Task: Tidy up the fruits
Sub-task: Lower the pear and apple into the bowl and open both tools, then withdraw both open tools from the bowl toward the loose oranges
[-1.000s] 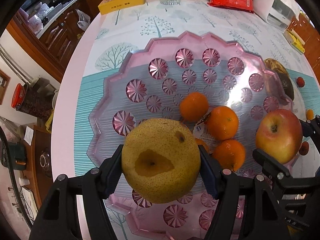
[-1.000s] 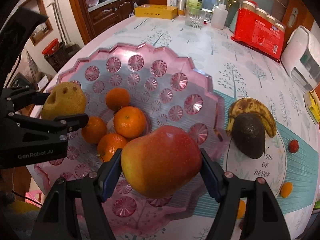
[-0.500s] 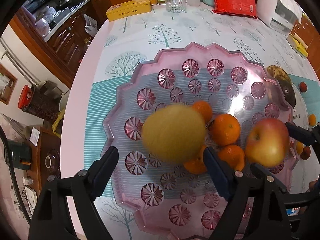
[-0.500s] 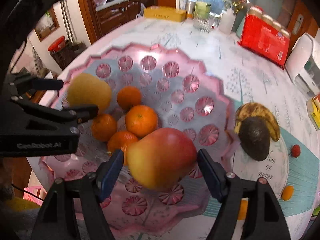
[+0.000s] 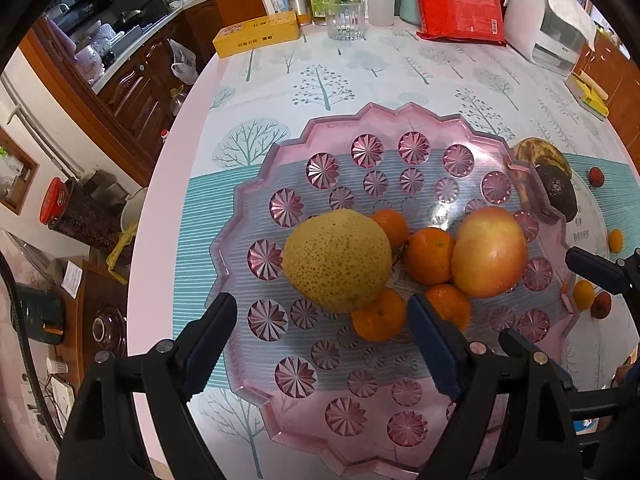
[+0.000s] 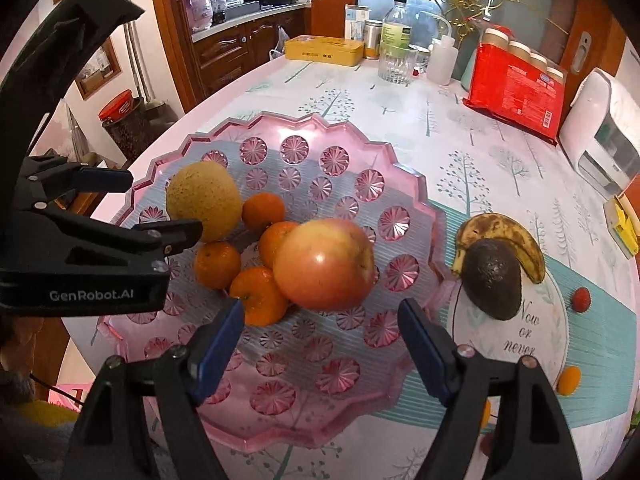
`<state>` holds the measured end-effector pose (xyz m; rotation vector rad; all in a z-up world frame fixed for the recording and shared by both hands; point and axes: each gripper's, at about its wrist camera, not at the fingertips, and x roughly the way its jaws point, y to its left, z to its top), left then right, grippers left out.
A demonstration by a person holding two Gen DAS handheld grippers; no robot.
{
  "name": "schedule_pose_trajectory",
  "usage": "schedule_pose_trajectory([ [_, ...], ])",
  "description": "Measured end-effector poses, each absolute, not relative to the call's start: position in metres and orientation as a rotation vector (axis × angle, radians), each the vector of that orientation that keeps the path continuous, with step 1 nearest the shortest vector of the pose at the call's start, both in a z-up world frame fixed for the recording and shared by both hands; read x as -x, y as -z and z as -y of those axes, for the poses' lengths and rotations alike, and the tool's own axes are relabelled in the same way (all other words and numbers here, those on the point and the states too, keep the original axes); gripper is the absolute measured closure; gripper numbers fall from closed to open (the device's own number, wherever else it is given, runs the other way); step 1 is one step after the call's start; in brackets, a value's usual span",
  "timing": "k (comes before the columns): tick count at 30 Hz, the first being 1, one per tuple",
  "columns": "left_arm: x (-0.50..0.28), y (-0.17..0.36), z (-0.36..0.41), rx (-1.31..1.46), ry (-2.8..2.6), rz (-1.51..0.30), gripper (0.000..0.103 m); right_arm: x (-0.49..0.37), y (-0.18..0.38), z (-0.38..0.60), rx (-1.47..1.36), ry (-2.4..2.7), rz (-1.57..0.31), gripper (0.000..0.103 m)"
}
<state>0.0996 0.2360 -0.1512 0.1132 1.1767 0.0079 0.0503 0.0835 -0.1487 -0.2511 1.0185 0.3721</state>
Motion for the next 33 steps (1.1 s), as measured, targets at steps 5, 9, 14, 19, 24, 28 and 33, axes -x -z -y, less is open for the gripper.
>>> schedule_pose_trajectory([
  [5, -0.093, 0.146, -0.232, -0.111, -0.01, -1.168, 0.017, -0.044, 0.144, -0.079, 0.239, -0.363, -1.01, 0.023],
  [9, -0.087, 0.141, -0.229, -0.105, -0.009, -1.157, 0.017, -0.039, 0.139, -0.074, 0.229, -0.356, -0.998, 0.023],
  [14, -0.077, 0.135, -0.223, -0.104, -0.004, -1.152, 0.017, -0.03, 0.131, -0.068, 0.222, -0.348, -0.973, 0.023],
  [19, -0.066, 0.126, -0.215, -0.103, -0.004, -1.137, 0.017, -0.02, 0.122, -0.057, 0.211, -0.33, -0.949, 0.023],
  [24, -0.059, 0.116, -0.204, -0.107, 0.005, -1.118, 0.017, -0.012, 0.11, -0.041, 0.194, -0.304, -0.92, 0.023],
  [28, -0.054, 0.106, -0.187, -0.124, 0.024, -1.093, 0.017, -0.003, 0.099, -0.022, 0.169, -0.268, -0.888, 0.023],
  [33, -0.049, 0.093, -0.159, -0.149, 0.06, -1.06, 0.017, 0.004, 0.087, 0.01, 0.136, -0.194, -0.849, 0.023],
])
